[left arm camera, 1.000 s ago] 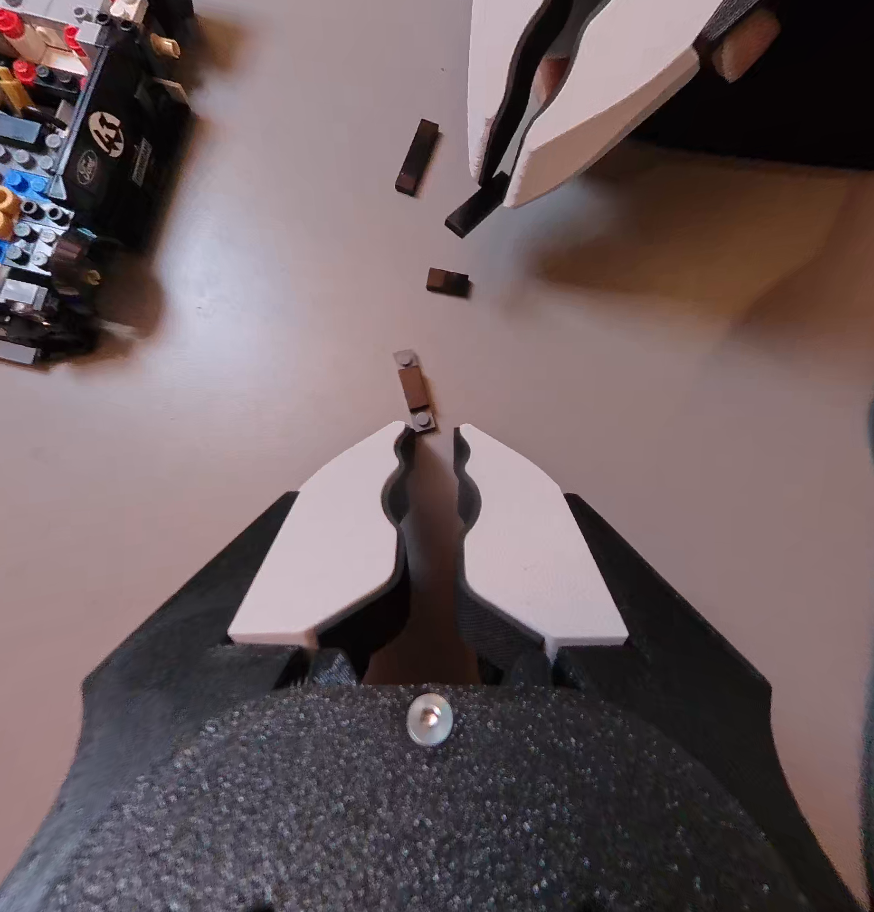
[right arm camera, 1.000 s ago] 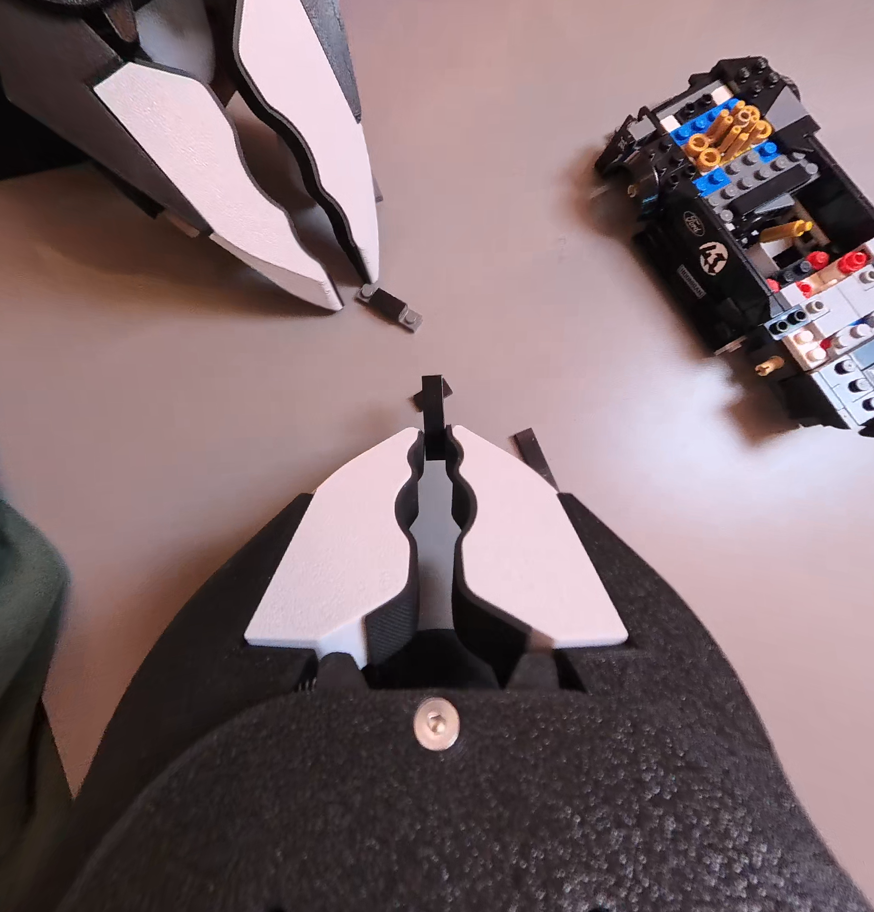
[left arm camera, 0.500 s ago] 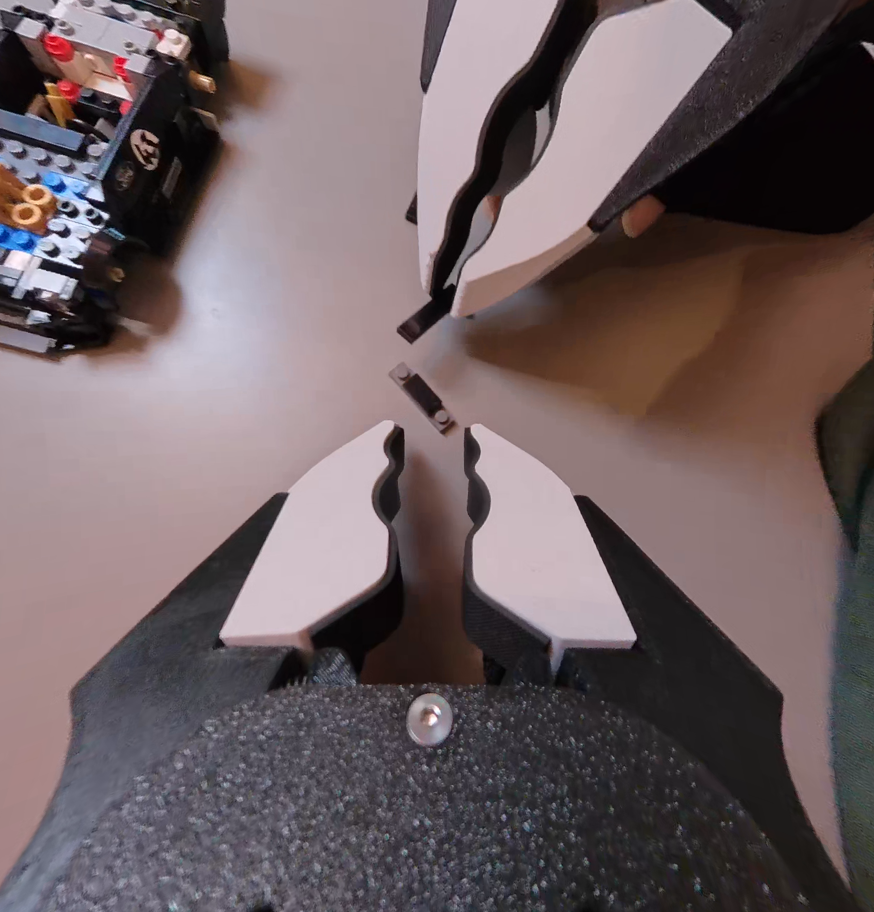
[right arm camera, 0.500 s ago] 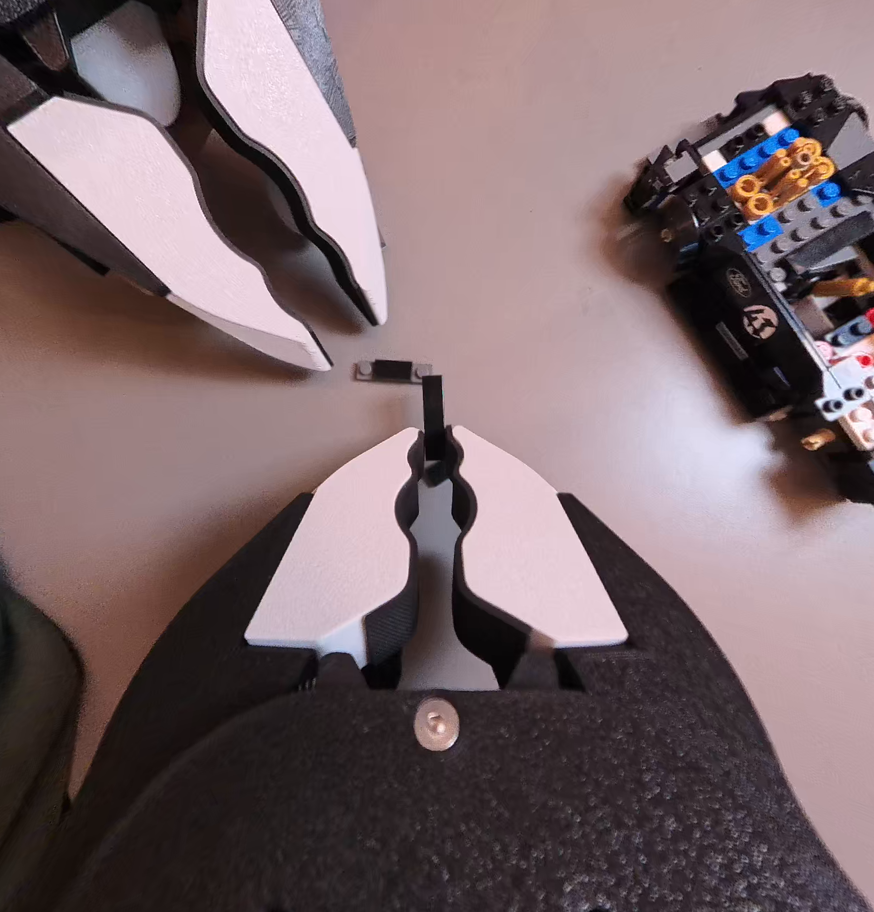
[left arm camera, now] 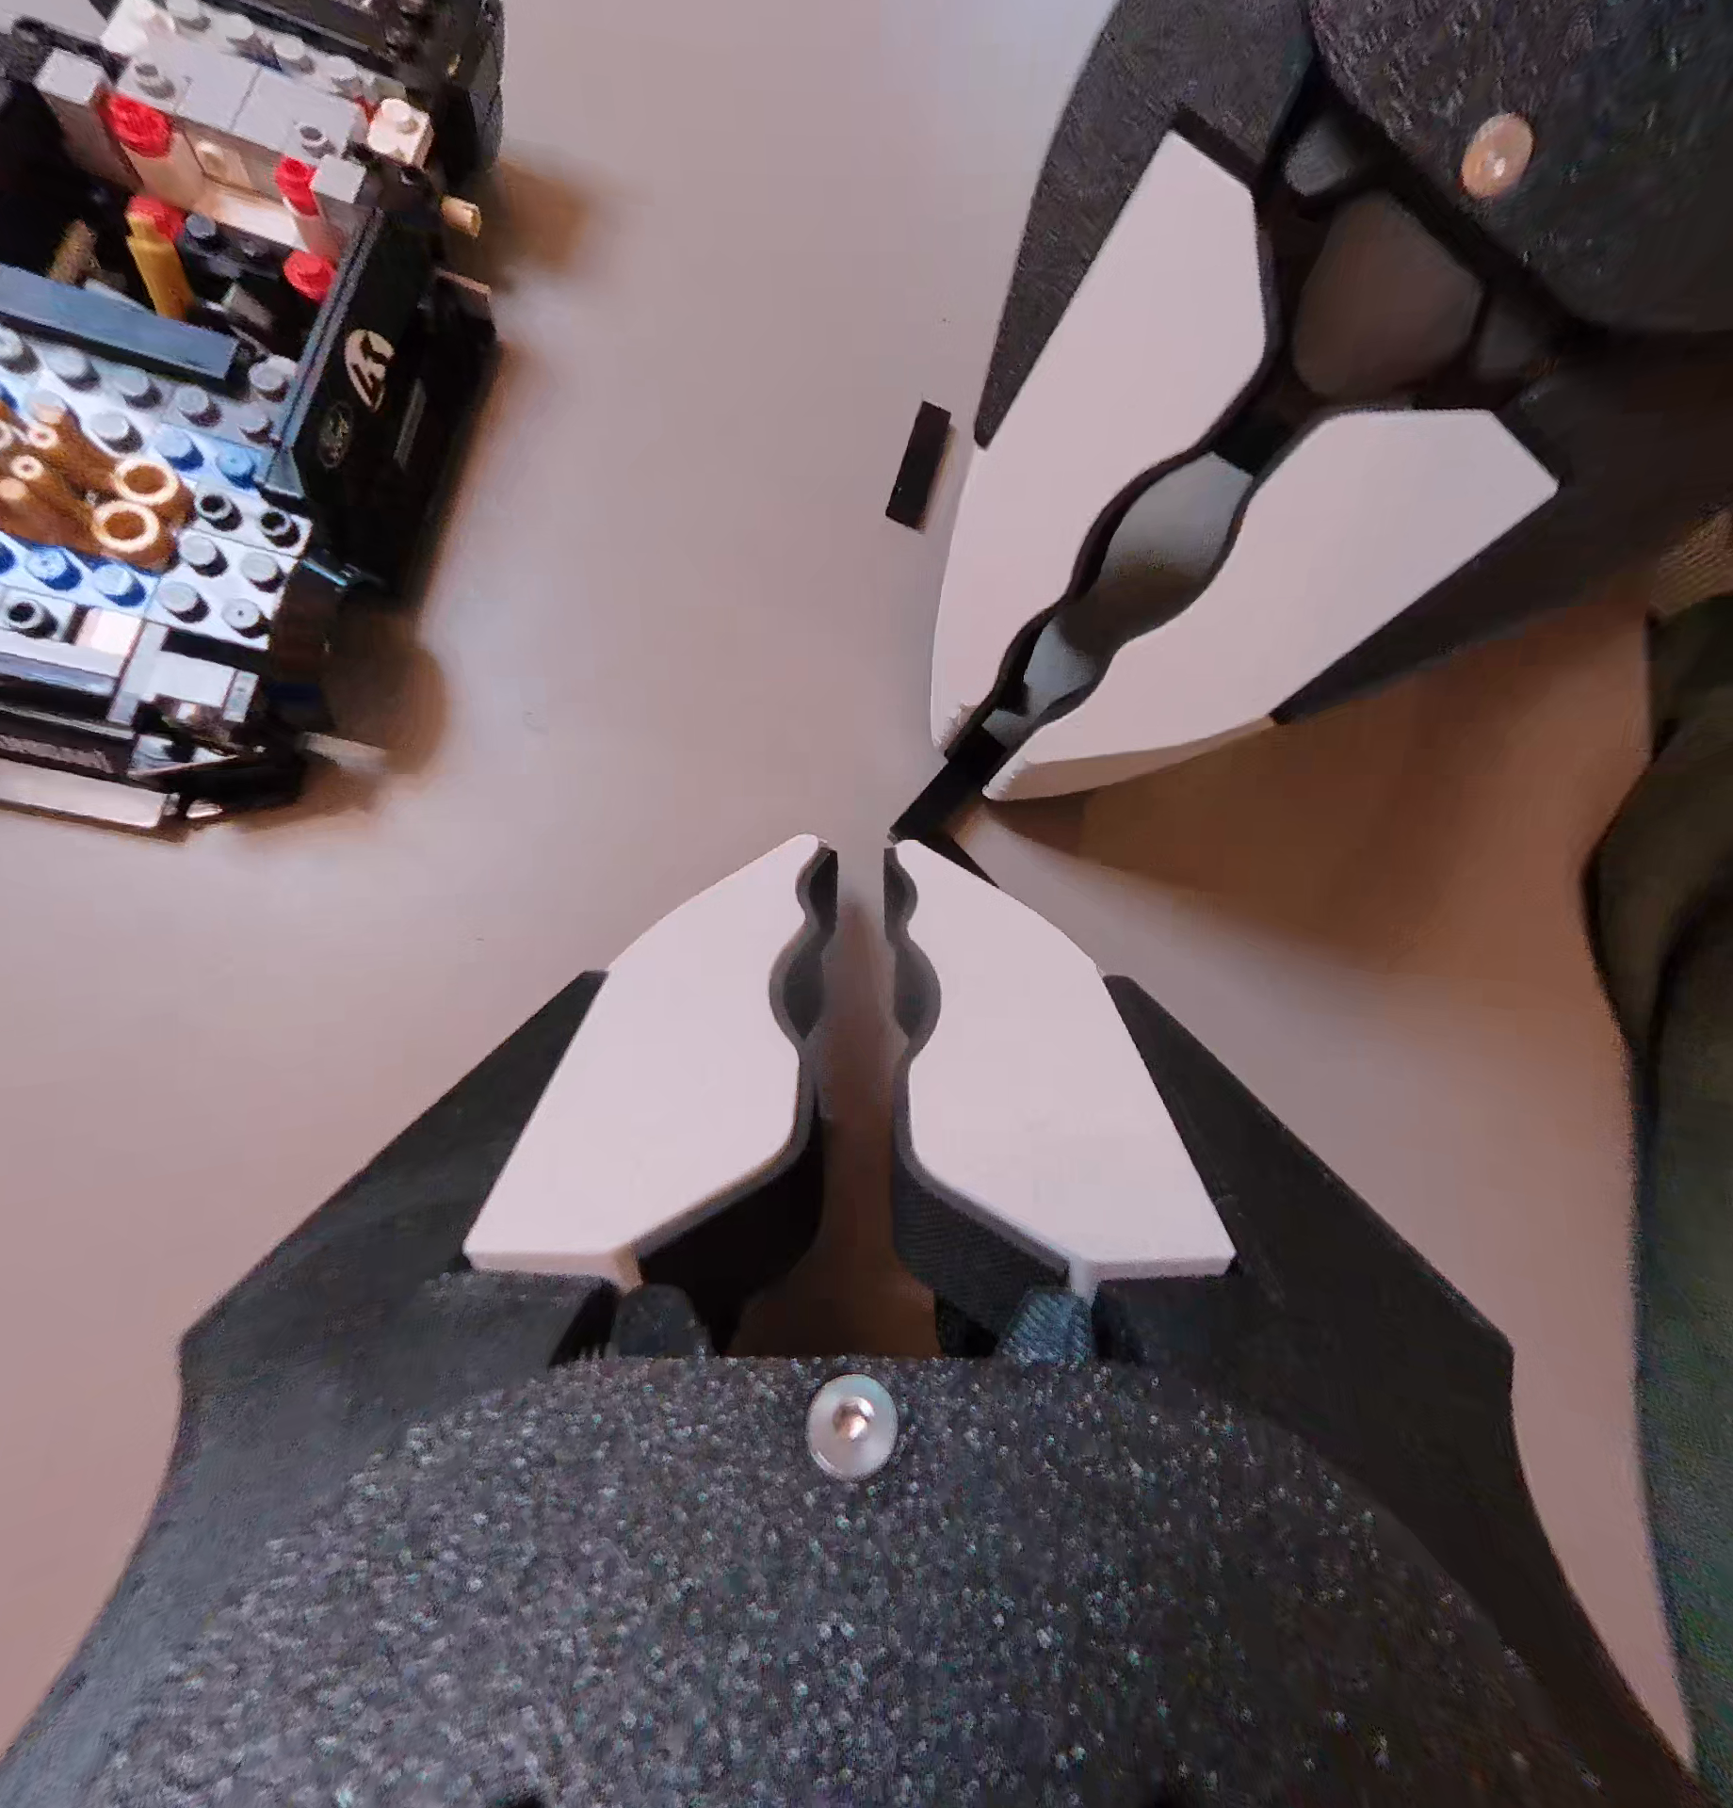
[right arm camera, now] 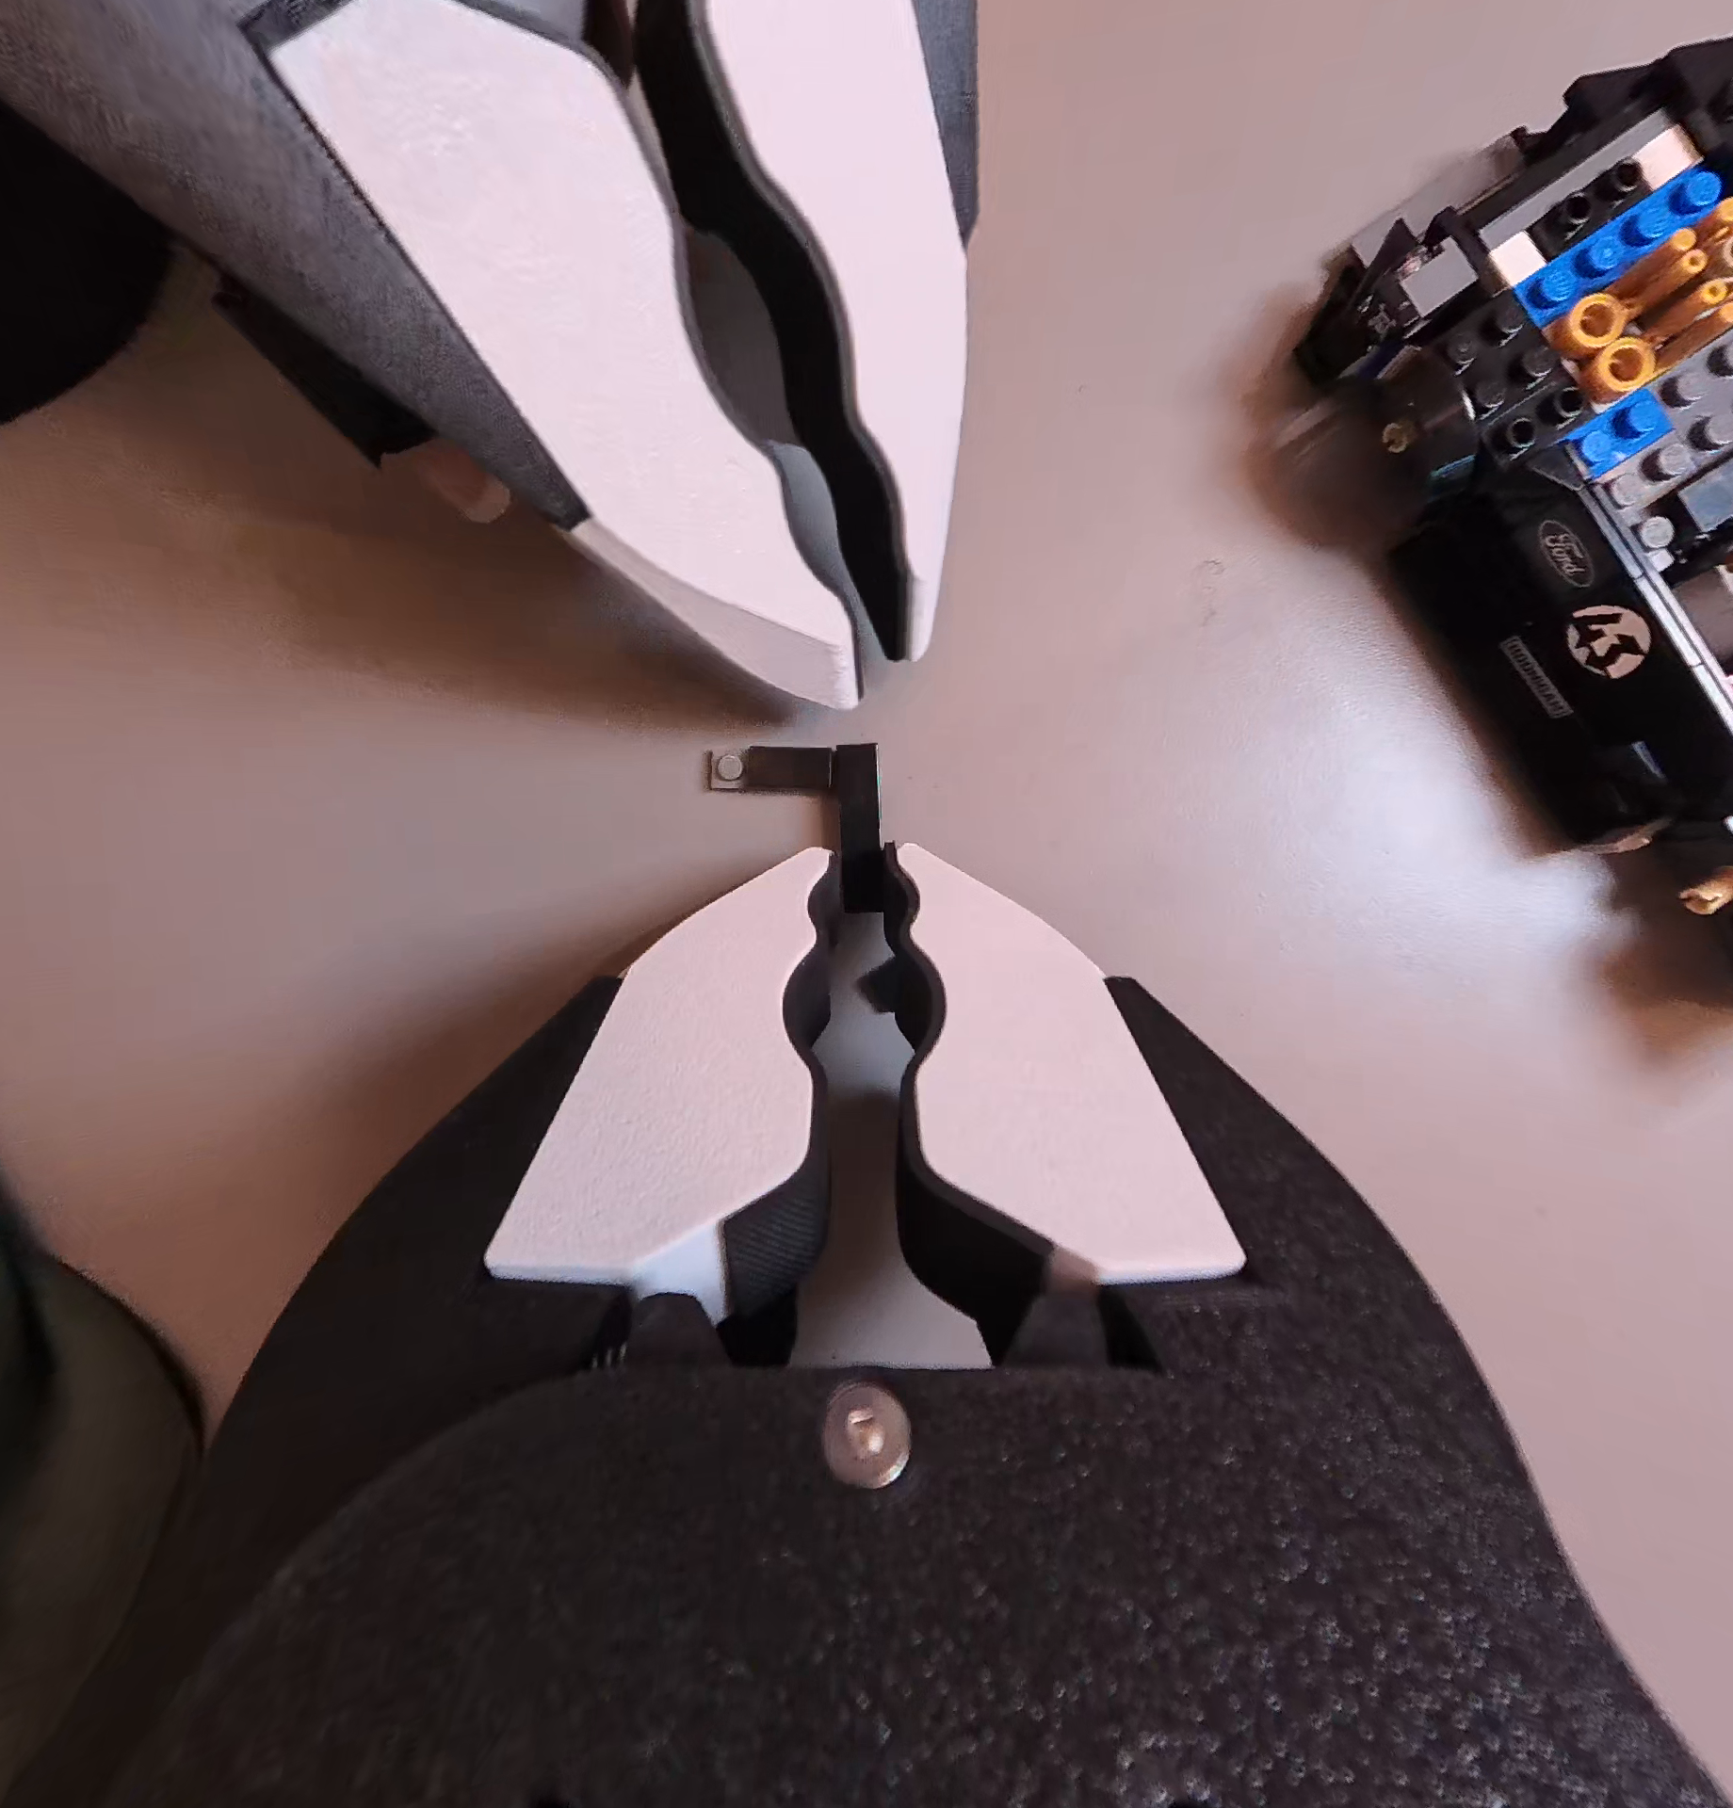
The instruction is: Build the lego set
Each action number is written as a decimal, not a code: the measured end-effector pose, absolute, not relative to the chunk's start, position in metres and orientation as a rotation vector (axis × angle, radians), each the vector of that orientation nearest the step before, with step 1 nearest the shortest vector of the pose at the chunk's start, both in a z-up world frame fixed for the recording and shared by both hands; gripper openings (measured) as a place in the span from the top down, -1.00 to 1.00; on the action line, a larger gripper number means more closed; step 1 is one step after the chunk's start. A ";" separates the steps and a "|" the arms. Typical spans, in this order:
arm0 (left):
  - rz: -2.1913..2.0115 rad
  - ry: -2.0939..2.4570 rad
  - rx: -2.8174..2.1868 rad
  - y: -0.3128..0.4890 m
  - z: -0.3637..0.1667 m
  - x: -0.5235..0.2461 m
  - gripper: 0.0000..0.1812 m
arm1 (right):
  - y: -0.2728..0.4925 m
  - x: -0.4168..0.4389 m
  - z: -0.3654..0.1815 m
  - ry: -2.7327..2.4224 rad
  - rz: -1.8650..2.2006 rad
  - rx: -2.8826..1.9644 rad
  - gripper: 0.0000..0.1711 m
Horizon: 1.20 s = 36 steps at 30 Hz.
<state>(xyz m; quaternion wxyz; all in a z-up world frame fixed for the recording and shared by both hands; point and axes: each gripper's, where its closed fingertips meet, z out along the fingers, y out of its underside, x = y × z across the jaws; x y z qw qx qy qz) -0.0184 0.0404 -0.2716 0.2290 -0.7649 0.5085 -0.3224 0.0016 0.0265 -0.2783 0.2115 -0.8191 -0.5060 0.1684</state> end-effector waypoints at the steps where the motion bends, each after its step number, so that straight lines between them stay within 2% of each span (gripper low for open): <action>1: -0.921 1.382 -2.123 0.041 -0.271 -0.017 0.90 | 0.027 0.001 -0.278 -1.406 0.469 -2.277 0.91; 15: -0.944 1.373 -2.150 0.038 -0.272 -0.010 0.94 | 0.026 -0.001 -0.281 -1.421 0.474 -2.282 0.91; 18: -0.952 1.393 -2.141 0.035 -0.273 -0.009 1.00 | 0.026 -0.001 -0.281 -1.423 0.475 -2.282 0.91; 36: -0.830 1.479 -2.030 0.028 -0.275 -0.011 0.98 | 0.024 -0.005 -0.281 -1.506 0.465 -2.248 0.91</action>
